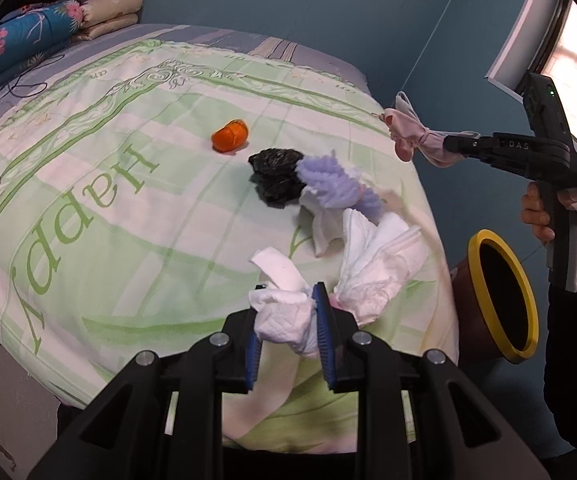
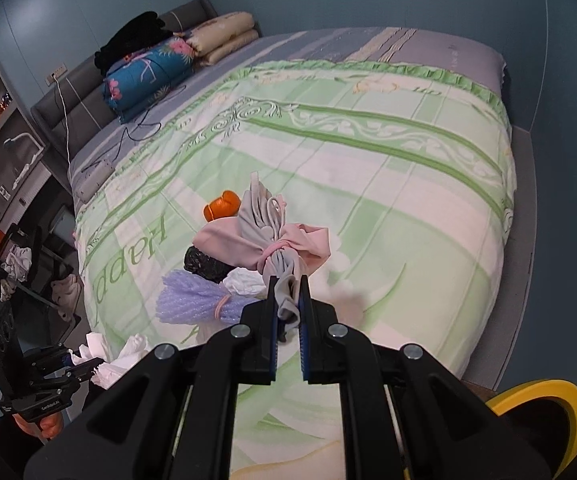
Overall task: Collect trash
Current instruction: 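Lift the white tissue with the left tool while the right tool lifts the pink-grey cloth, then carry the tissue with the left tool while the right tool carries the pink cloth to the bin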
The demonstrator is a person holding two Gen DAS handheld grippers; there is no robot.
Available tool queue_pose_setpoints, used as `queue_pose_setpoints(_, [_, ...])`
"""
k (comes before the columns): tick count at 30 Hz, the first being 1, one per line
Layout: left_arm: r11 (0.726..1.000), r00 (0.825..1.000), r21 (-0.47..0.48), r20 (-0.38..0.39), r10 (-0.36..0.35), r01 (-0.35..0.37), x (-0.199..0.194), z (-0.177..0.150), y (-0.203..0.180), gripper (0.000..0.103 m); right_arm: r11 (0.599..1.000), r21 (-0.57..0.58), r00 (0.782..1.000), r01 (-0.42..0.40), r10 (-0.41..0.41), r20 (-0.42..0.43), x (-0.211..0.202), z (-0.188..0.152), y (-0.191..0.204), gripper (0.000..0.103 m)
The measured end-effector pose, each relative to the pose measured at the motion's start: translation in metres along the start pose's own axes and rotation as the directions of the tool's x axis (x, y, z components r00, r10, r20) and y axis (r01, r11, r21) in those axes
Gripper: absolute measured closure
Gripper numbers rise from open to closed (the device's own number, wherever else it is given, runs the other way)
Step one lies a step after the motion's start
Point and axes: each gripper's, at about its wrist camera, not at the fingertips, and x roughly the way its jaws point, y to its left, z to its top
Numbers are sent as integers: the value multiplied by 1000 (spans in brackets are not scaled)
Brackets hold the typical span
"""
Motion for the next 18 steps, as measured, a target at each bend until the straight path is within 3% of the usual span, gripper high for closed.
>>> queue_pose_setpoints(10, [996,998,71,16,-58,57,-3,9,-47,81,999,-10,993,42,-41,114,-67,-5,-4,96])
queue_pose_setpoints(18, [977,989,155,12,-150,147,8,18,-105,81,996,42,981,84,-90,170,-109,-23,-20,96])
